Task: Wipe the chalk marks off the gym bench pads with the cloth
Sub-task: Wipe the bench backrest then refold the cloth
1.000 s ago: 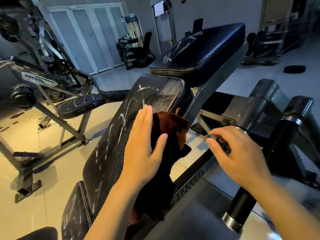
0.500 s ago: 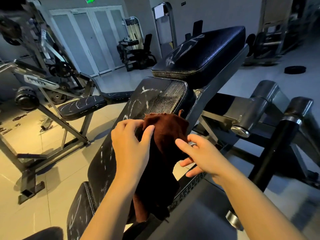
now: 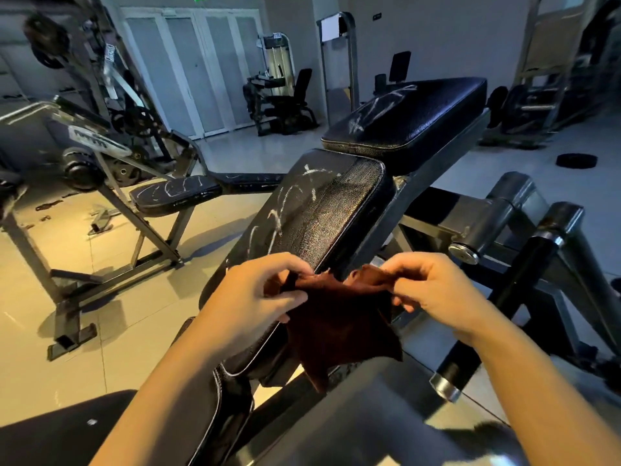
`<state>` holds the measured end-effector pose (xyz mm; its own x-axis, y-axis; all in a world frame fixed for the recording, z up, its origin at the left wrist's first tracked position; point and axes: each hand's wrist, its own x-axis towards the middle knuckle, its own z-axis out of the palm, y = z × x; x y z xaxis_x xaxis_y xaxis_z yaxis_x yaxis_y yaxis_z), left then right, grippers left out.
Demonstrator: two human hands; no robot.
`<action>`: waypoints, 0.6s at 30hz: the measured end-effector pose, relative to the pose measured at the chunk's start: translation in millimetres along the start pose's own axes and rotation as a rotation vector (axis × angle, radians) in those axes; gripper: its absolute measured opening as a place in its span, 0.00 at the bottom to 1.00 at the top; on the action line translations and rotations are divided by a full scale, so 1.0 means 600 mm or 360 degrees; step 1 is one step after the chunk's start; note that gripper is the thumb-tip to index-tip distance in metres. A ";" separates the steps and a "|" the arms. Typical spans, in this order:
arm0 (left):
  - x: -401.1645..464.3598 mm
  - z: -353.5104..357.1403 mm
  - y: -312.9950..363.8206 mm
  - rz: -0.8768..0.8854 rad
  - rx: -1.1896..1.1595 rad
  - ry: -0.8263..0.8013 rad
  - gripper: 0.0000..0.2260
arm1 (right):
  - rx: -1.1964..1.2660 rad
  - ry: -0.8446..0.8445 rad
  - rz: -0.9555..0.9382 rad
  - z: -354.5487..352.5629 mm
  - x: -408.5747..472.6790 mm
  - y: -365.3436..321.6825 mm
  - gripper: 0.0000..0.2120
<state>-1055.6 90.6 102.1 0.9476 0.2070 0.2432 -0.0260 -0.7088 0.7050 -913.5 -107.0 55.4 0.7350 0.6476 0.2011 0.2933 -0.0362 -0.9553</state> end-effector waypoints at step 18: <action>-0.142 -0.031 -0.058 -0.0415 -0.0319 -0.0323 0.05 | -0.0427 -0.0277 0.0062 0.035 -0.098 -0.001 0.04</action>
<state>-1141.4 110.1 69.5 0.9738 0.2112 -0.0843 0.1817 -0.4997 0.8469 -969.5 -129.2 39.5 0.6399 0.7615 0.1030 0.4345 -0.2480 -0.8659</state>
